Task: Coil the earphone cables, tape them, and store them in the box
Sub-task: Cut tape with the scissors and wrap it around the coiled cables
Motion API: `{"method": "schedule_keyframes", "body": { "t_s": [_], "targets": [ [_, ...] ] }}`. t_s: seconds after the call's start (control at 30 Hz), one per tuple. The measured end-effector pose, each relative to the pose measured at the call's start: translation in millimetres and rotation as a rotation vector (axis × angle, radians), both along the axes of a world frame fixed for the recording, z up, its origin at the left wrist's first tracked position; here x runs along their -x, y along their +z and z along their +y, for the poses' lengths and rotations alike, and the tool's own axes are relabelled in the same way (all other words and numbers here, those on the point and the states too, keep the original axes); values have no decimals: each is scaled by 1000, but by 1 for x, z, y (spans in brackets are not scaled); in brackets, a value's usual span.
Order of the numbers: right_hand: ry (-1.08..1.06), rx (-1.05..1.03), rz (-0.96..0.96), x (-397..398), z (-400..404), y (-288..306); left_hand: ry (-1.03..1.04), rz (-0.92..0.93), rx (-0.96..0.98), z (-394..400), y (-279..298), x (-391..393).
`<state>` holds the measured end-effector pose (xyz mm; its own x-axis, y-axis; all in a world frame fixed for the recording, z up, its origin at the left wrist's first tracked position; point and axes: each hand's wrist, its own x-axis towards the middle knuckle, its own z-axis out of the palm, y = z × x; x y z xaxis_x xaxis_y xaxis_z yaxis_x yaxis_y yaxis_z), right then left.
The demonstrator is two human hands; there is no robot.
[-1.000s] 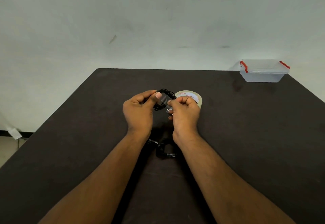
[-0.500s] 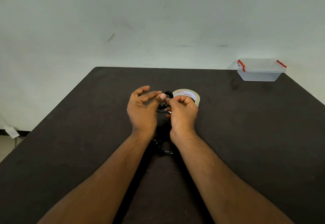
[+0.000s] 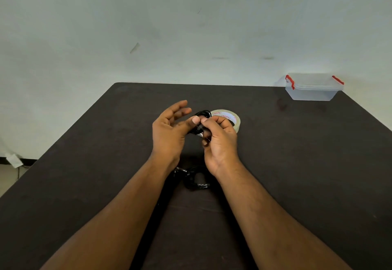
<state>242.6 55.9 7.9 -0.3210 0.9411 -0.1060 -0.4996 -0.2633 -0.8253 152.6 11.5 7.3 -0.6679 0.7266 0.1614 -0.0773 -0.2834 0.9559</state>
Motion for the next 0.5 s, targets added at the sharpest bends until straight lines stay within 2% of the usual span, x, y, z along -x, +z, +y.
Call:
{"method": "schedule_keyframes", "body": {
  "t_s": [0.13, 0.27, 0.4, 0.5],
  "targets": [
    [36, -14, 50, -1, 1, -1, -198, -177, 36, -2, 3, 7],
    [64, -51, 58, -3, 1, -3, -315, -223, 52, -5, 4, 11],
    [54, -71, 12, -3, -2, -3, -181, -133, 29, -6, 5, 9],
    [18, -69, -42, -3, -3, -2, -44, 31, 49, -5, 3, 6]
  ]
}}
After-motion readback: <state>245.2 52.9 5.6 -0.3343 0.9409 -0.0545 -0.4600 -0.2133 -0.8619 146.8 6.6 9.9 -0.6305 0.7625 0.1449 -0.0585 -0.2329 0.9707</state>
